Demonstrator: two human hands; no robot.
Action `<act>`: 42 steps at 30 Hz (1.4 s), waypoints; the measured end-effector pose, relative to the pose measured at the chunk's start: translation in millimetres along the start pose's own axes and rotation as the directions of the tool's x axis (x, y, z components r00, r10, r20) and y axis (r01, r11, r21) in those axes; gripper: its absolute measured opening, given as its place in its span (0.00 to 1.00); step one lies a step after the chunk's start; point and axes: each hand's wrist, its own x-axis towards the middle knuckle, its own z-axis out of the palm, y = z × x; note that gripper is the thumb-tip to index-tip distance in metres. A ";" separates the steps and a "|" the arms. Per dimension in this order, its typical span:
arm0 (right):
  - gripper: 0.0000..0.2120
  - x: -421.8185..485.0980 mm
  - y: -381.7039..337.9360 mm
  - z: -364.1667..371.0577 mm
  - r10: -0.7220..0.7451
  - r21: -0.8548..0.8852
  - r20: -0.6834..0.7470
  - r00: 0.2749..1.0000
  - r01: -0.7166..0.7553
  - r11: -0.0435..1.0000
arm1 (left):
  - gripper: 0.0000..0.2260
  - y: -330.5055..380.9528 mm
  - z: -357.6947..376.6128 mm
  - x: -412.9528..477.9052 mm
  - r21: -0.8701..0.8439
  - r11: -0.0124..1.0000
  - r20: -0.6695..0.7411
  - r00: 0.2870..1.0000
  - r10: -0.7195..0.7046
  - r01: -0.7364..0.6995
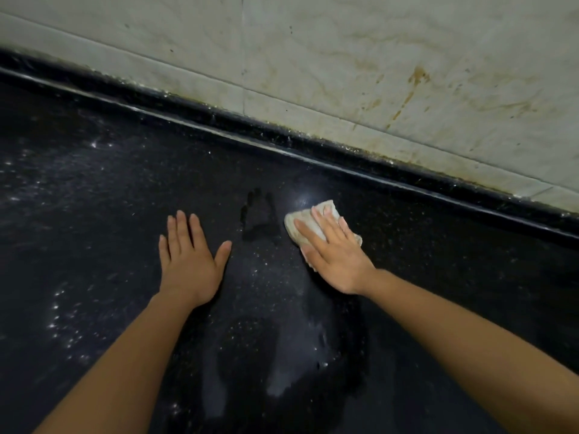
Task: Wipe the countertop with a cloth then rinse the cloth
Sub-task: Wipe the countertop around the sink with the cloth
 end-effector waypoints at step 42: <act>0.23 18.4 -31.4 -1.6 -0.309 -0.150 0.135 0.941 0.328 0.933 | 0.36 -0.4 -0.7 -1.6 -0.033 0.999 -0.087 0.996 0.008 -0.011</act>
